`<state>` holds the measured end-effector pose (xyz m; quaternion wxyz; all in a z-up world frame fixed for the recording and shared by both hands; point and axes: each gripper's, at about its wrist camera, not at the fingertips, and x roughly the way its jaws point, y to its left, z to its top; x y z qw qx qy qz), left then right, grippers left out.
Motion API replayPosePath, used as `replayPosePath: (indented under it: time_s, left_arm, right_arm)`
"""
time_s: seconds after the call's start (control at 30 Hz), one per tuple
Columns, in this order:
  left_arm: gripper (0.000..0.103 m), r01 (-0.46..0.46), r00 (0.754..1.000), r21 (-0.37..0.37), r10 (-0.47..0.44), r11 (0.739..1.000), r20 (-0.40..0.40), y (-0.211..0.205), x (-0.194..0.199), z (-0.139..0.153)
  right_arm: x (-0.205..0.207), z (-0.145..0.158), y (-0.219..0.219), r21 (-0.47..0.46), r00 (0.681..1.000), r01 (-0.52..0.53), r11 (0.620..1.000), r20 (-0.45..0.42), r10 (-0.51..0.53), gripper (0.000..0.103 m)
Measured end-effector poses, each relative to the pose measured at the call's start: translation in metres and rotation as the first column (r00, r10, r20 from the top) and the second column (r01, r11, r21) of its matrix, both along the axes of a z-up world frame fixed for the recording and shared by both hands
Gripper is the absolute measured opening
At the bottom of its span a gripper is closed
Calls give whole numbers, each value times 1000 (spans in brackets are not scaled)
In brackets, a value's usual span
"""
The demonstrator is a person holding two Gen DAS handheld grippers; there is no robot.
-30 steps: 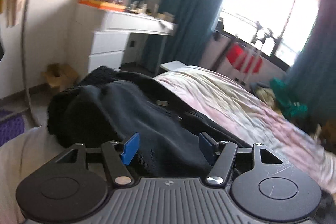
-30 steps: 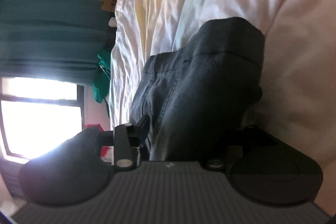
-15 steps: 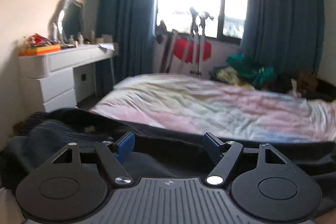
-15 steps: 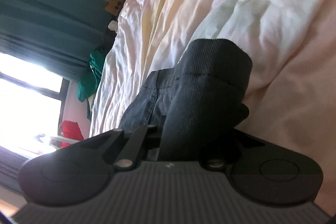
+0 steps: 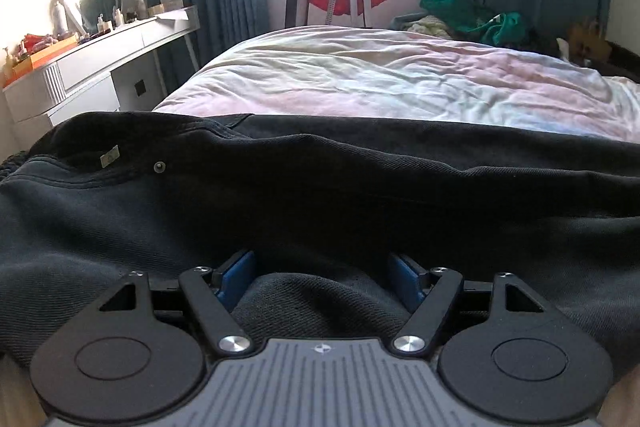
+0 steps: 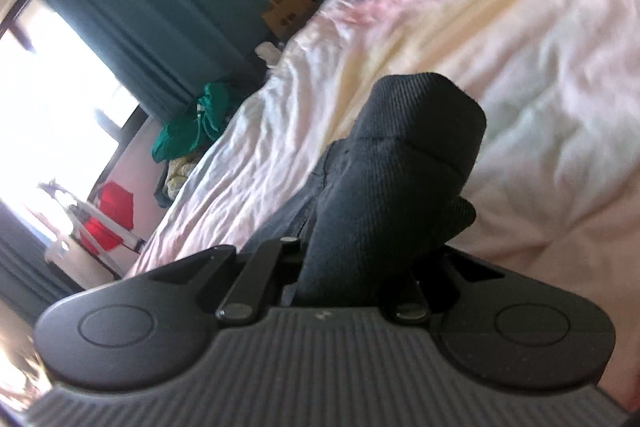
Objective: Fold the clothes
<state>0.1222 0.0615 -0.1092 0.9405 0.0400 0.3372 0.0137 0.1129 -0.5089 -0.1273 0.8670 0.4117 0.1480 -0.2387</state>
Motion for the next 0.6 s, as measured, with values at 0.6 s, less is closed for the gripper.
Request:
replayPosePath:
  time_s: [0.6]
  left_arm:
    - [74, 9, 999, -75, -6, 997, 50, 12, -14, 22]
  right_arm:
    - [29, 109, 200, -653, 966, -226, 723, -56, 252, 12]
